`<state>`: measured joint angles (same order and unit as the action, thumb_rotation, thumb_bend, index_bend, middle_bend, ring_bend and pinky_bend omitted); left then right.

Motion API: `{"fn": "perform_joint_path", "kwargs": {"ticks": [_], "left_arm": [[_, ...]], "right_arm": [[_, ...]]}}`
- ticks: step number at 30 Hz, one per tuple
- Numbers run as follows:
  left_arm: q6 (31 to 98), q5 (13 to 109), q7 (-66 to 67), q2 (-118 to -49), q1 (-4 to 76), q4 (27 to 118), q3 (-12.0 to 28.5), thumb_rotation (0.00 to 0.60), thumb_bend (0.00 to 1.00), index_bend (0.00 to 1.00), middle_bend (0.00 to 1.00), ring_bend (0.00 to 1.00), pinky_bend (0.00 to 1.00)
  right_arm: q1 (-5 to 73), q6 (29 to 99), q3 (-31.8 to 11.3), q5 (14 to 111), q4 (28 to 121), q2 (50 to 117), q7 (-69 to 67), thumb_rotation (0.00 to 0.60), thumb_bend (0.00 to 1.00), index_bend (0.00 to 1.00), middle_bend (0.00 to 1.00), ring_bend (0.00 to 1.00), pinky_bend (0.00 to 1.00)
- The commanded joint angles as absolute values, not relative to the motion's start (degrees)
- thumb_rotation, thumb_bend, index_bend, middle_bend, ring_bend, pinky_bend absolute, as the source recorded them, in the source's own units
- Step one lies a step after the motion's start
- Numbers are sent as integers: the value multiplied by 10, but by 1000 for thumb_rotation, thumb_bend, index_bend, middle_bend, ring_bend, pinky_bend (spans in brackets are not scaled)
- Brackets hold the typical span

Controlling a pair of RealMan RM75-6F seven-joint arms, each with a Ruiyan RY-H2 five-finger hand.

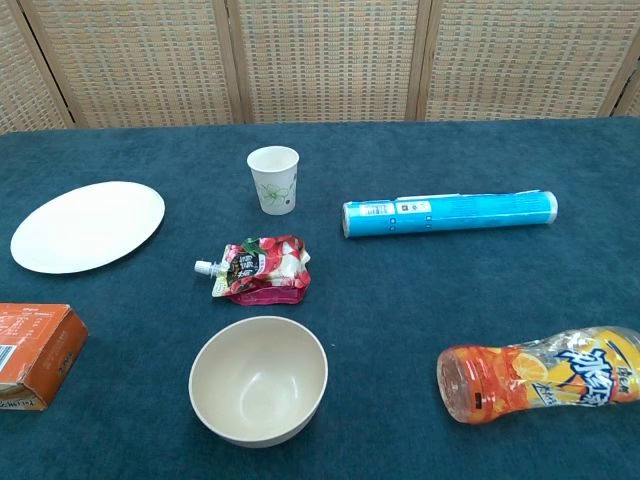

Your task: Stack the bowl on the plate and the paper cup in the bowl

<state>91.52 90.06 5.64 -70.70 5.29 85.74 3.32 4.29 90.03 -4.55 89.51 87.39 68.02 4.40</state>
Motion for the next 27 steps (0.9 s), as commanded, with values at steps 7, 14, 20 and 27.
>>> {"fn": "perform_joint_path", "kwargs": {"ticks": [7,14,20,27], "left_arm": [[919,897,60,-709,51,858,36,600,73,0,0,0,0],[912,897,58,-708,55,857,37,600,88,0,0,0,0],[907,899,63,-708,57,861,35,600,92,0,0,0,0],[909,904,67,-702,57,871,33,600,93,0,0,0,0]], "right_arm": [[43,897,-43,897,879,680,45,600,173,64,0,0,0],[43,896,-43,896,889,678,56,600,173,64,0,0,0],[41,895,-41,894,888,676,56,600,173,64,0,0,0],[39,896,-40,895,901,668,61,600,173,64,0,0,0]]}}
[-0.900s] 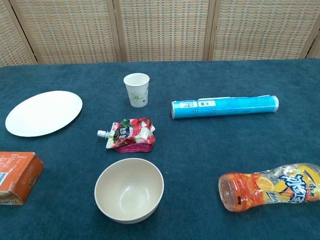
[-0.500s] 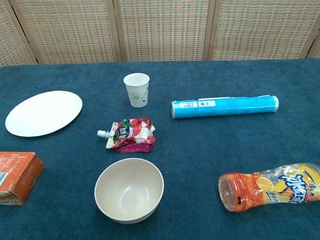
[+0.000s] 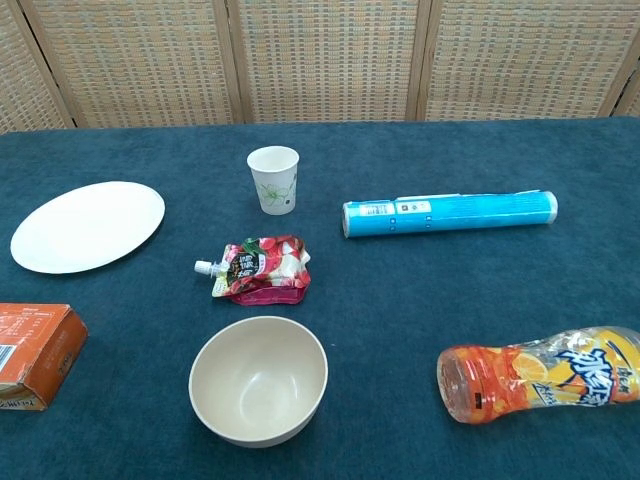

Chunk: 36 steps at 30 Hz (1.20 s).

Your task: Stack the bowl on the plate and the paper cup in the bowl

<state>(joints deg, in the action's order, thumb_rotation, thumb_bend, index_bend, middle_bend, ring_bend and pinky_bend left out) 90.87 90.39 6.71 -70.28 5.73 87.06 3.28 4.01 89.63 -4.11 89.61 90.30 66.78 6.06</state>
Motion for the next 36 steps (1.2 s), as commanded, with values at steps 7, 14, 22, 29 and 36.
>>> {"fn": "perform_joint_path", "kwargs": {"ticks": [7,14,22,29,36], "left_arm": [[908,900,67,-699,56,873,33,600,93,0,0,0,0],[903,903,62,-700,58,870,30,600,93,1,0,0,0],[899,947,35,-704,78,866,23,600,100,108,0,0,0],[863,1001,52,-695,115,892,9,600,108,195,0,0,0],[799,1046,77,-682,160,947,-9,600,149,274,0,0,0]], "right_arm": [[42,890,-37,900,897,671,58,600,173,64,0,0,0],[41,888,-38,895,899,671,61,600,173,64,0,0,0],[41,887,-40,890,895,672,58,600,173,64,0,0,0],[42,886,-43,887,893,673,58,600,173,64,0,0,0],[40,885,-43,880,890,676,57,600,173,64,0,0,0]]}}
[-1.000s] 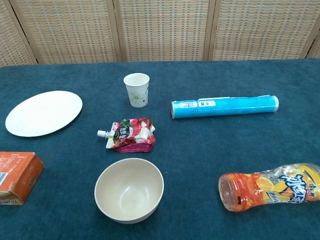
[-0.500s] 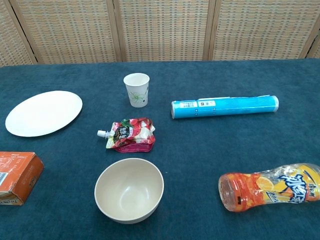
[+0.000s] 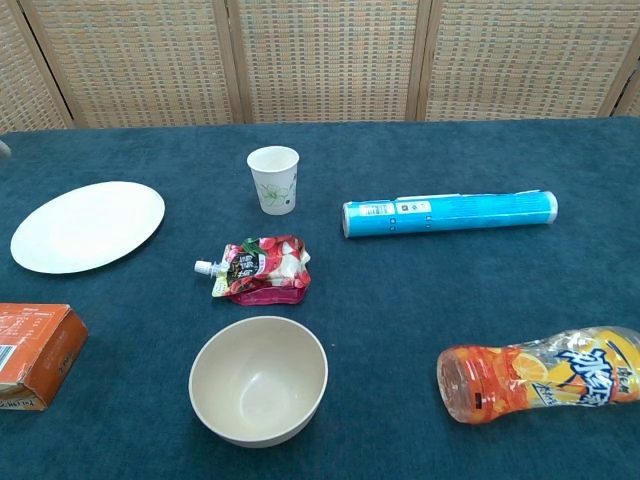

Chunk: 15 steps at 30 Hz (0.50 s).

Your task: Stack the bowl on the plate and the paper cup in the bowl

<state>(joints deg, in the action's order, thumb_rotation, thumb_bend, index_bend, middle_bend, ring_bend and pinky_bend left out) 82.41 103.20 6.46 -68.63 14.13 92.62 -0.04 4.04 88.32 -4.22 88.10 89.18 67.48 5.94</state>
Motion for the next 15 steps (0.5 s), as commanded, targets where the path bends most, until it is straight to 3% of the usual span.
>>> {"fn": "perform_joint_path", "kwargs": {"ticks": [1,15], "left_arm": [[786,1050,83,-682,168,956,-11,600,151,280,0,0,0],[636,1030,189,-768,234,990,-18,600,207,358,0,0,0]], "right_arm": [[39,885,-44,879,890,675,55,600,173,64,0,0,0],[39,877,-53,856,890,667,34,600,173,64,0,0,0]]}}
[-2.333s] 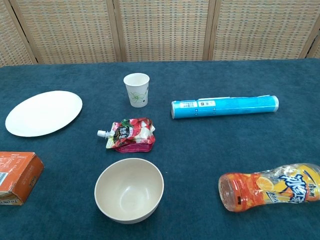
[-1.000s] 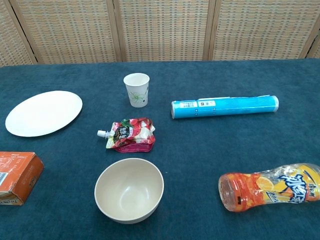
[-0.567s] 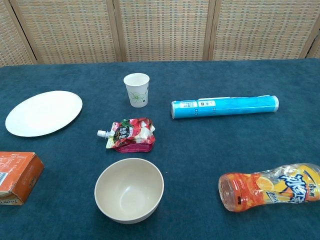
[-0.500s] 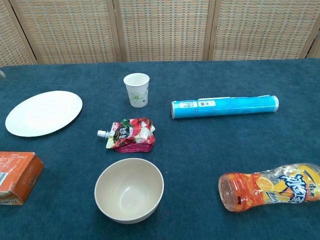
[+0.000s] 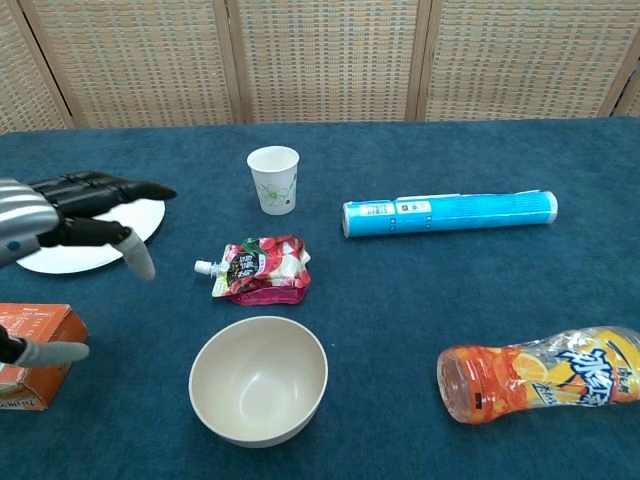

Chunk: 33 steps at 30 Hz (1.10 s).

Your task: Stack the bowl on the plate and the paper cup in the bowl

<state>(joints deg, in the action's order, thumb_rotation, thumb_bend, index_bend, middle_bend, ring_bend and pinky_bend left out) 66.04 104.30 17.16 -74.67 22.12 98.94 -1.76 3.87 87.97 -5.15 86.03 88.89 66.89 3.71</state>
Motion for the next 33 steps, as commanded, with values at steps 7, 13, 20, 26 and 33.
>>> {"fn": "perform_joint_path", "kwargs": {"ticks": [7,13,20,26,33], "left_arm": [[601,1008,233,-817,249,971,-20,600,223,415,0,0,0],[580,992,257,-832,261,973,-18,600,231,438,0,0,0],[570,977,277,-854,268,964,-17,600,250,482,0,0,0],[565,958,292,-880,272,941,-17,600,304,566,0,0,0],[571,945,292,-896,276,921,-17,600,359,619,0,0,0]], "right_arm": [[36,877,-58,847,883,665,15,600,173,64,0,0,0],[35,876,-62,839,882,660,3,600,173,64,0,0,0],[35,878,-63,841,883,660,-1,600,173,64,0,0,0],[33,879,-63,840,880,660,-5,600,173,64,0,0,0],[33,880,-63,841,884,657,-6,600,173,64,0,0,0]]}}
